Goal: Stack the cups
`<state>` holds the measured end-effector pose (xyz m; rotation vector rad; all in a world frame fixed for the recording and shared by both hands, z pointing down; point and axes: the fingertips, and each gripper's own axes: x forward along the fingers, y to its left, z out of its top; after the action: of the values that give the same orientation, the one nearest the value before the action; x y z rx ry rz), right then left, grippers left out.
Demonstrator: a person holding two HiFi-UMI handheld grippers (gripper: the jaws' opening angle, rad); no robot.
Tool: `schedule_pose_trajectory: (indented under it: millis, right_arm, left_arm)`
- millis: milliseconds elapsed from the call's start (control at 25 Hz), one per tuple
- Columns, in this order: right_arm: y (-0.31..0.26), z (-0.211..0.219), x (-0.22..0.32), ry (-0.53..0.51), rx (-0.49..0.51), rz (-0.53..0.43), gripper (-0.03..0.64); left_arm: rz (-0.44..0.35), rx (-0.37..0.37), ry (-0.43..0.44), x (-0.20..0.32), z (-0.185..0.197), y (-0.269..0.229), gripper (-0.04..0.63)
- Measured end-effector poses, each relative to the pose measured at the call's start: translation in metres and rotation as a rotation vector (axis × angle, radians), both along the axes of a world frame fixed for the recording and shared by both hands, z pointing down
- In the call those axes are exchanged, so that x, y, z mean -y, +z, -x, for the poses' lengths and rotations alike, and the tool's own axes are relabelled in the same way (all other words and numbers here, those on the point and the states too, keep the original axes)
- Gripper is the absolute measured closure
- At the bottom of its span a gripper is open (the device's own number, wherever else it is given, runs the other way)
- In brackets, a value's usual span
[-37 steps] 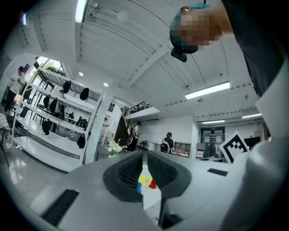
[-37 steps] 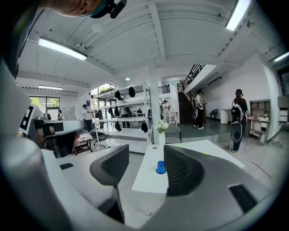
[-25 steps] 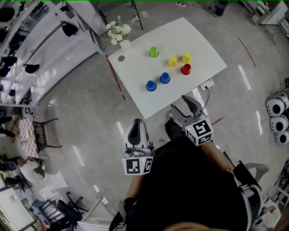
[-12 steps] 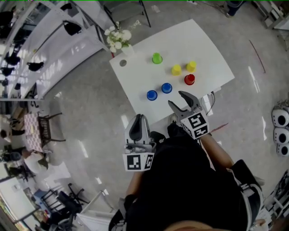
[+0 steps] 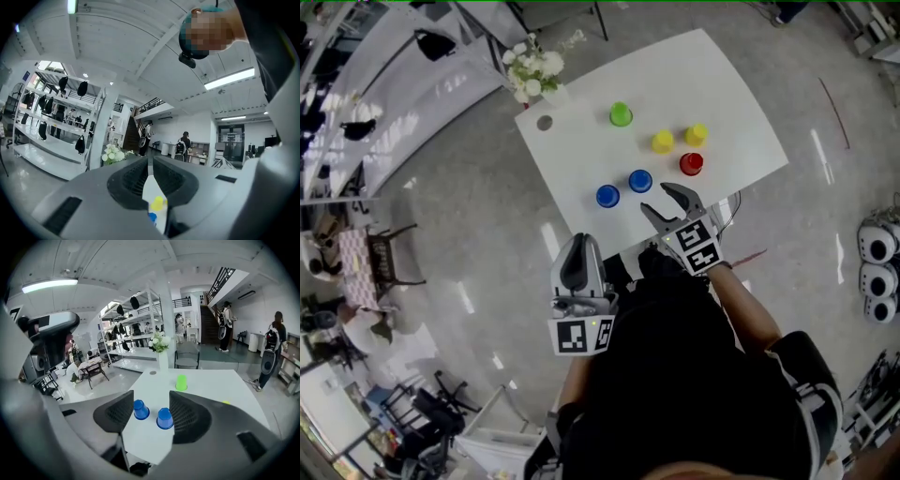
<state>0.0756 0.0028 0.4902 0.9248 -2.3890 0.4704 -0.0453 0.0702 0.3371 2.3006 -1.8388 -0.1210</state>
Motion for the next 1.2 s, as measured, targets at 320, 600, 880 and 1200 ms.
schedule_pose_trajectory:
  millis: [320, 600, 880, 1200]
  right_arm:
    - [0.046, 0.004, 0.014, -0.017, -0.099, 0.091, 0.368]
    - [0.09, 0.002, 0.026, -0.011, -0.23, 0.202, 0.368]
    - [0.126, 0.008, 0.042, -0.009, -0.294, 0.285, 0.365]
    - [0.163, 0.011, 0.043, -0.046, -0.369, 0.356, 0.36]
  left_arm:
    - [0.003, 0.01, 0.035, 0.021, 0.001, 0.012, 0.545]
    - [0.025, 0.008, 0.065, 0.043, 0.015, 0.024, 0.545]
    - [0.039, 0.004, 0.104, 0.072, 0.024, 0.031, 0.545]
    - [0.068, -0.021, 0.104, 0.087, 0.033, 0.041, 0.545]
